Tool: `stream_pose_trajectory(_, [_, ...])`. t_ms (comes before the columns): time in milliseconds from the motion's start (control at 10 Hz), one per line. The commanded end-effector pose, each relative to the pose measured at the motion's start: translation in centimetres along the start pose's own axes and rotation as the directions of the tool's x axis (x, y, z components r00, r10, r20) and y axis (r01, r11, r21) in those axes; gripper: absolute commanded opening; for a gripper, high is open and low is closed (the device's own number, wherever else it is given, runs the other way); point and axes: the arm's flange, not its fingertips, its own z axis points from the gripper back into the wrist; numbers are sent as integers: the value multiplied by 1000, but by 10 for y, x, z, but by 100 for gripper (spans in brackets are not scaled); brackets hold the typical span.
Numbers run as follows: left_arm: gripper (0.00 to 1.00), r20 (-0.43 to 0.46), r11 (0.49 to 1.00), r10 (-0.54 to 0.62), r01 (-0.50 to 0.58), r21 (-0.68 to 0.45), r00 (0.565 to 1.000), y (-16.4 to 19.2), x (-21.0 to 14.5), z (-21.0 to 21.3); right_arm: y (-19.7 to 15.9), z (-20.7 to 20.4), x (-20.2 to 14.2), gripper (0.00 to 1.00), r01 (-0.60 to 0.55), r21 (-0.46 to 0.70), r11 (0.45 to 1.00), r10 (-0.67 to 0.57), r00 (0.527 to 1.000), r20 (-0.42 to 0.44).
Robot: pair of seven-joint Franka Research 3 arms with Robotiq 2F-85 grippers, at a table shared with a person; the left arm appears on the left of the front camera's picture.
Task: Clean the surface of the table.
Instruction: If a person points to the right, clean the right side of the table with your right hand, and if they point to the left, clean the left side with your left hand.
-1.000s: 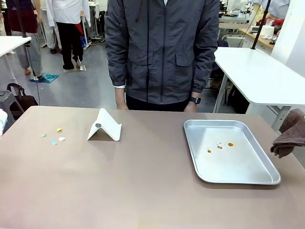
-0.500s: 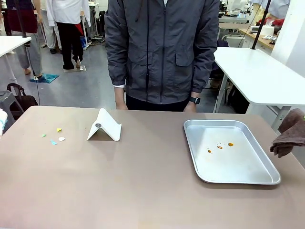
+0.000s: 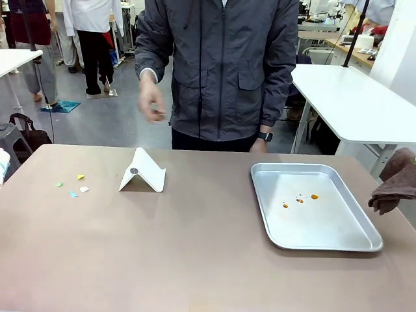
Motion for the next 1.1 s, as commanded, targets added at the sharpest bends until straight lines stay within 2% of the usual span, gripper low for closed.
stream_pose_trajectory(0, [20,-6,1000,-1,1,2,1000,-4,-3,1,8,-2,-2,0,17,0,1000,-17,1000,-8])
stream_pose_trajectory(1000, [22,0,1000,0,0,0,1000,0,0,0,8,-2,-2,0,17,0,1000,-17,1000,-8])
